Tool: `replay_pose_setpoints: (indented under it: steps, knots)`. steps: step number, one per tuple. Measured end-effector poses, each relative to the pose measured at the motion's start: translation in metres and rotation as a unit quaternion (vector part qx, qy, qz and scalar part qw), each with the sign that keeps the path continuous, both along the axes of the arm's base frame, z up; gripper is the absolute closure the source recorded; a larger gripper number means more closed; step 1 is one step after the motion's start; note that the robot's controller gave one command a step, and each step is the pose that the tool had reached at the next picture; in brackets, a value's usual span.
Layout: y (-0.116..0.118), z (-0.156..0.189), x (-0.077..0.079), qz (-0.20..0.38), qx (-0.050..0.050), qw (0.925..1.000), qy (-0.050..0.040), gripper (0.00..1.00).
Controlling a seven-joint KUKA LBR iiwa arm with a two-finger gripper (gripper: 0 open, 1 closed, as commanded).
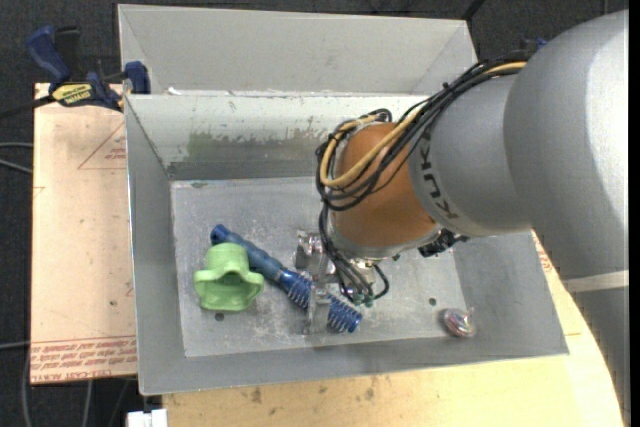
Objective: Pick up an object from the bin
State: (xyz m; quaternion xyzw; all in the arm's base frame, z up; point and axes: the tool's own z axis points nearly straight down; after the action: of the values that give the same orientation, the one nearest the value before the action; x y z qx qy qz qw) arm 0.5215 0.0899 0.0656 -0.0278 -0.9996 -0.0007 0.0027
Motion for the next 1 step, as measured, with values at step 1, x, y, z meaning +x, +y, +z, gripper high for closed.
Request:
replay_pose_setpoints:
  steps: [1]
  knots:
    - [0.0005, 0.0001, 0.0003, -0.001, 0.001, 1.0000, -0.0002, 0.00]
